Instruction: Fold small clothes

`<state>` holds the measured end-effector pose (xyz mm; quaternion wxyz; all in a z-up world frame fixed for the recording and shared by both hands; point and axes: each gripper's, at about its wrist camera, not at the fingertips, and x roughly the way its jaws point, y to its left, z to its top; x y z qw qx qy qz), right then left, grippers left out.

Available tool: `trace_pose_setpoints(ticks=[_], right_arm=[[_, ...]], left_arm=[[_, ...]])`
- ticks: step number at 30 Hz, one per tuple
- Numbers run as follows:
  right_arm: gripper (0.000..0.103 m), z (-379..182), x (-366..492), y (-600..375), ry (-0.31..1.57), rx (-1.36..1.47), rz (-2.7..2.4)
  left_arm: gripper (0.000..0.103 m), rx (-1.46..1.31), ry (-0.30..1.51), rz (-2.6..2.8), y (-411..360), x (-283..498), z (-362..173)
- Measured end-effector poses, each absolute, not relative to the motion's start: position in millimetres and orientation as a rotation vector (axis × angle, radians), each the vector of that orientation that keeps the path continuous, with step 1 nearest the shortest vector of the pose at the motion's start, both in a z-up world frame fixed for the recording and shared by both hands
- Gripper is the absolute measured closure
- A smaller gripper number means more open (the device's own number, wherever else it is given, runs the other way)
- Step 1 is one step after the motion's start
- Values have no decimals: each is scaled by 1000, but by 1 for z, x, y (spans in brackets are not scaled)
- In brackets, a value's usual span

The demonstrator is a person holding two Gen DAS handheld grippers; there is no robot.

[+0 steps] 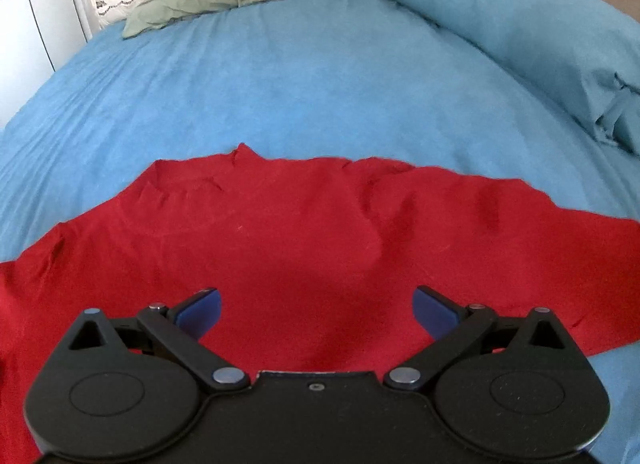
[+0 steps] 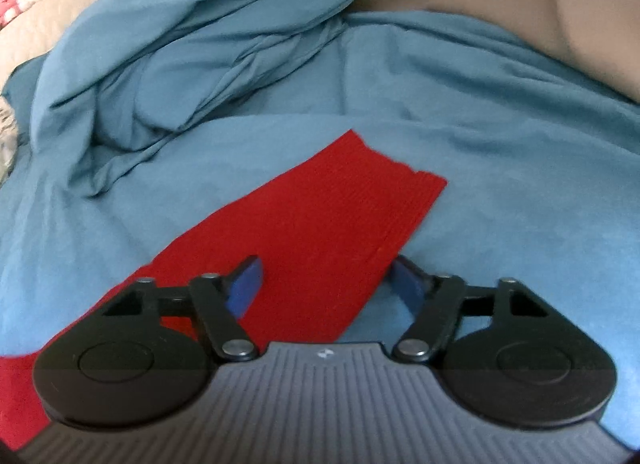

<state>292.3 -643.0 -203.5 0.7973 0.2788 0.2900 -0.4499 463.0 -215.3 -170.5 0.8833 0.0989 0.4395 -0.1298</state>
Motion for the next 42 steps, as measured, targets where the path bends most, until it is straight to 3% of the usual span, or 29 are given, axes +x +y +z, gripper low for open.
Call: trace_pose_setpoints(ticks=[4, 5, 13, 21, 25, 33, 36, 37, 38, 40, 42], right_arm=[[78, -201, 295, -642, 628, 567, -1002], [80, -199, 295, -642, 626, 570, -994], [81, -127, 320, -584, 511, 490, -767], [81, -59, 401, -410, 378, 365, -102], [81, -85, 426, -326, 445, 391, 129], [81, -197, 430, -225, 780, 201, 197], [76, -207, 421, -213, 809, 144, 206], [67, -207, 417, -210, 802, 131, 214], [46, -207, 414, -211, 800, 120, 230], [22, -204, 410, -209, 797, 89, 259], [17, -193, 399, -206, 774, 36, 275]], left_arm=[[0, 204, 939, -235, -205, 473, -171], [0, 194, 943, -226, -199, 474, -170], [1, 155, 831, -207, -151, 476, -130], [0, 112, 792, -223, -85, 485, -91], [0, 94, 818, -188, -40, 487, -98], [2, -7, 982, -129, 28, 488, -139], [2, -16, 1009, -152, 24, 486, -146], [2, -21, 1015, -167, 22, 488, -147], [2, -31, 1024, -196, 17, 488, -148], [2, -51, 1041, -239, 11, 488, -150], [2, -69, 1055, -287, -1, 487, -153]])
